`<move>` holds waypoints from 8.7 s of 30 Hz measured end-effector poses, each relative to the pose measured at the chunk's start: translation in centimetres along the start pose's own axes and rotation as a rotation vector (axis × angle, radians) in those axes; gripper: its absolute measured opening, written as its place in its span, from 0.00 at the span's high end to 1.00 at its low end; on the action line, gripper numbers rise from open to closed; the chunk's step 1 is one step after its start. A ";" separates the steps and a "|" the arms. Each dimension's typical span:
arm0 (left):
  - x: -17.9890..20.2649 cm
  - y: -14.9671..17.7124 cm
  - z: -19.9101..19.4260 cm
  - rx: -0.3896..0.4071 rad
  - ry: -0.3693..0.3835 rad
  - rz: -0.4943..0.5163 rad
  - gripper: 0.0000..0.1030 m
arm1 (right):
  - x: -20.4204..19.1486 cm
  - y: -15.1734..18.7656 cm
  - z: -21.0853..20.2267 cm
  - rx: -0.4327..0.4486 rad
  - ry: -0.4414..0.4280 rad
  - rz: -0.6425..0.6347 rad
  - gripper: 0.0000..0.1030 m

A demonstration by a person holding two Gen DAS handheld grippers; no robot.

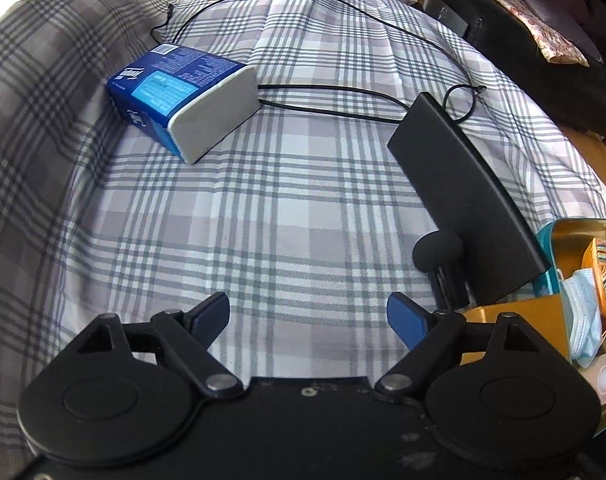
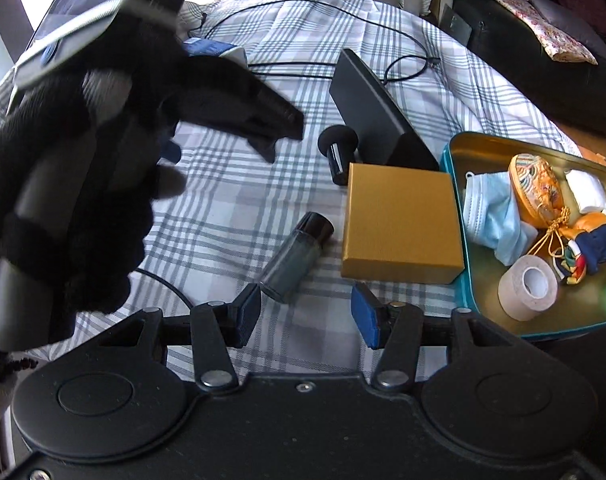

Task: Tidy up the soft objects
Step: 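Withdraw both grippers from the tin tray, then move the left gripper to the black knob-shaped object and close on it, then lift black knob with left gripper while right gripper moves to glass bottle, then grasp small glass bottle with right gripper while left gripper holds black knob, then lift the glass bottle with the right gripper while left gripper lifts the black knob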

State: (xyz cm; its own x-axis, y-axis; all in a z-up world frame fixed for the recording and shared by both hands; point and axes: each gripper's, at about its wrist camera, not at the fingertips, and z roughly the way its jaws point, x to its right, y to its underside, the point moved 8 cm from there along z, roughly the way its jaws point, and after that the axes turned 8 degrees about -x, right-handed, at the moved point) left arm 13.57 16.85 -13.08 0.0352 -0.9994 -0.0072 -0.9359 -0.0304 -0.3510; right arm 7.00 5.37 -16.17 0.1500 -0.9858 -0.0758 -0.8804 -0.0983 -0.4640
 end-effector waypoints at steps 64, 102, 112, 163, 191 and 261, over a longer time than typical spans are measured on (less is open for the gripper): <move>-7.0 8.3 -2.6 -0.040 -0.063 -0.160 0.13 | -0.8 0.3 1.3 -0.031 -0.007 -0.028 0.51; -4.0 7.9 -1.2 -0.066 -0.032 -0.263 0.11 | -1.0 0.5 1.0 -0.030 -0.012 -0.038 0.51; -3.4 8.0 -1.4 -0.049 -0.032 -0.251 0.08 | -1.0 0.5 1.0 -0.031 -0.015 -0.041 0.51; -15.0 9.4 -1.2 -0.053 -0.101 -0.419 0.27 | -3.2 -3.1 2.1 0.039 -0.026 -0.042 0.51; -14.3 10.3 -0.9 -0.080 -0.106 -0.374 0.25 | -2.1 -5.0 6.1 -0.075 -0.141 0.242 0.43; -3.0 9.6 -3.7 0.036 -0.071 -0.045 0.14 | 2.5 0.7 -0.2 -0.039 -0.102 0.189 0.72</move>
State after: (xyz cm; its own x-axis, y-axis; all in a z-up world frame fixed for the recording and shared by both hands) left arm 3.13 19.48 -12.93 0.1025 -0.9931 -0.0563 -0.9195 -0.0730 -0.3862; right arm 6.65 2.83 -16.56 0.0236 -0.9685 -0.2478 -0.9135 0.0798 -0.3990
